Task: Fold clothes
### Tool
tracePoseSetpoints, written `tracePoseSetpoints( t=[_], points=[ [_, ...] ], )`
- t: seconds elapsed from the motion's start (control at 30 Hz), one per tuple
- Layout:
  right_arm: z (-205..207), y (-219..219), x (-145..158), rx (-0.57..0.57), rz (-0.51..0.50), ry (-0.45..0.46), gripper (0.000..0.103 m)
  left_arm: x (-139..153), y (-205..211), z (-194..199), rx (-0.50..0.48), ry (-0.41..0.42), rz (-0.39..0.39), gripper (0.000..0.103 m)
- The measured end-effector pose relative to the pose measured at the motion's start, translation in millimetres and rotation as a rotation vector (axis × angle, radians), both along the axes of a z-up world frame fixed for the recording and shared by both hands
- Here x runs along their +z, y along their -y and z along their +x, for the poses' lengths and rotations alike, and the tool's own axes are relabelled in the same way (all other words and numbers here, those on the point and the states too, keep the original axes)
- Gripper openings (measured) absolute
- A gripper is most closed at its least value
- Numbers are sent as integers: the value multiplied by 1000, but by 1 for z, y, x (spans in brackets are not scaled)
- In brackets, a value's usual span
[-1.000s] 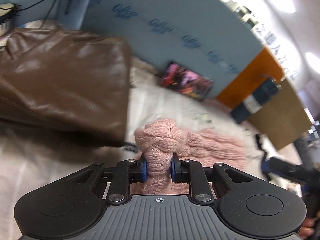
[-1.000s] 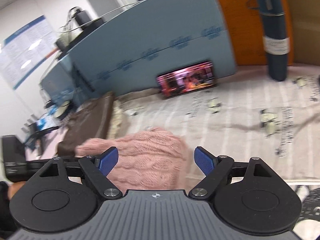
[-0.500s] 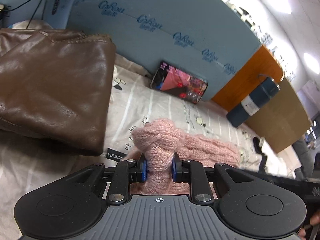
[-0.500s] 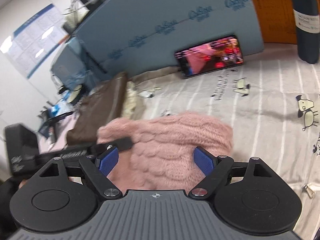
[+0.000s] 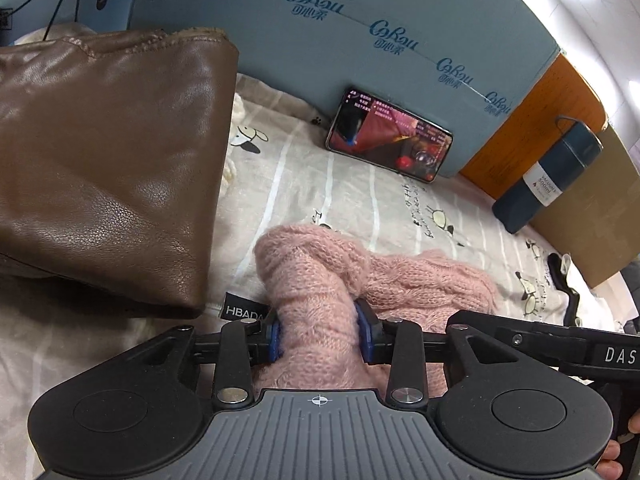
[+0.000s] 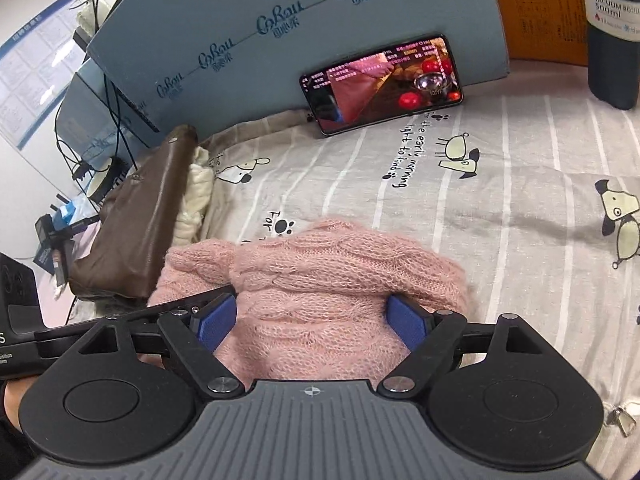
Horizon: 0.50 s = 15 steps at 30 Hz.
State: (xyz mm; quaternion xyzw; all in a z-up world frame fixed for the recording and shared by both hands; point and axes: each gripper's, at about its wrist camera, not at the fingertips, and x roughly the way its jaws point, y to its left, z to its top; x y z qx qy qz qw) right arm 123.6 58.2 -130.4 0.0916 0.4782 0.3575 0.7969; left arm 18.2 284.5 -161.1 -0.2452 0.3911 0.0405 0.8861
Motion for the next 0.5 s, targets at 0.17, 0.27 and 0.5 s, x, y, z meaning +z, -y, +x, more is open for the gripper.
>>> tracePoseSetpoints(
  t=[0.17,0.27,0.5],
  points=[
    [1,3,1,-5,10,-2,82,5,0,-4,17,0,13,47],
    [-3,7,7,-22,21,7,82,10,-1,-9,32,0,19,68],
    [-8,26,20,-106,44,34,82,20,-6,-25,45,-22,-4,80]
  ],
)
